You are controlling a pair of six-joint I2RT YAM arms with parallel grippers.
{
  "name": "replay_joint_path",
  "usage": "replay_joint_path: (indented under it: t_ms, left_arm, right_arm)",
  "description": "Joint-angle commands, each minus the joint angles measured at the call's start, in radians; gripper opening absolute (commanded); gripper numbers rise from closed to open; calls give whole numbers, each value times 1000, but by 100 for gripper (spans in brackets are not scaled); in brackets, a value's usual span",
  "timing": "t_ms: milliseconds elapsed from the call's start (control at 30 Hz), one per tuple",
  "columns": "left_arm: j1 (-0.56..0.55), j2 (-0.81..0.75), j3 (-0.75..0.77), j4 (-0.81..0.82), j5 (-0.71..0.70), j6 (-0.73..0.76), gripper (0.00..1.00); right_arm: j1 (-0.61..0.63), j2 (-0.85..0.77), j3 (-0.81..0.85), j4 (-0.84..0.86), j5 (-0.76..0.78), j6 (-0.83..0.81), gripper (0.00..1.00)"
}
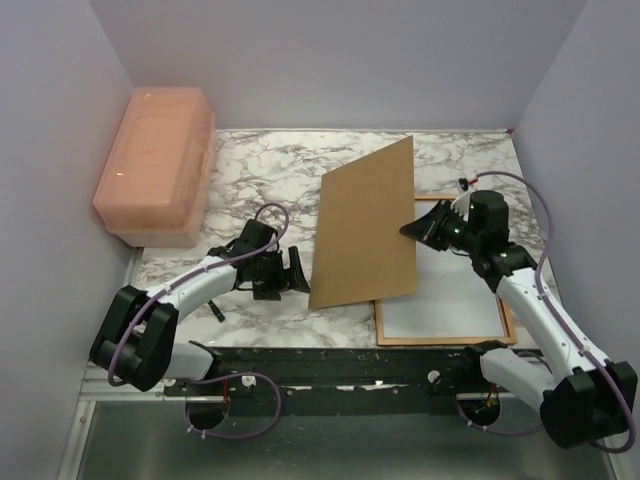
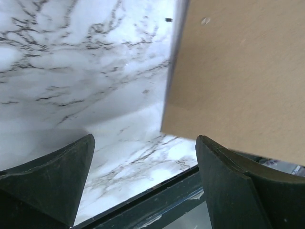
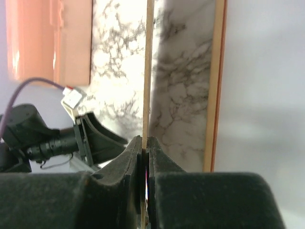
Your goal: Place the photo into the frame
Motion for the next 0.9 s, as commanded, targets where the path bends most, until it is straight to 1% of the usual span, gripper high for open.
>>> replay_joint_path:
  t_ms: [0,167,367,467,567,633,867]
  left_arm:
    - [-45,-49,-12,63,4,-70,87]
    - [-110,-36,11,113,1,-129,84]
    - [-224,43,67,168,-34,-187,75]
    - [-276,109,122,181,-41,-209,70]
    - [-334,177,185,176,-67,-226,69]
    - [-371,228,227,178,-71,-232,64]
    - [-466,371,369,135,-113,-247,61]
  right_arm:
    - [0,-93,140,-248,201,-97,0]
    - [-1,-126,307,-412,350,-138,0]
    - [0,-173,455,-510,457,-150,1]
    - [0,-199,497,-536,527,-148,1]
    - [0,-204,536,-579,602,-161,1]
    - [0,-208,552,-606,645,-166,0]
    - [0,-249,599,-653,737,-182,1]
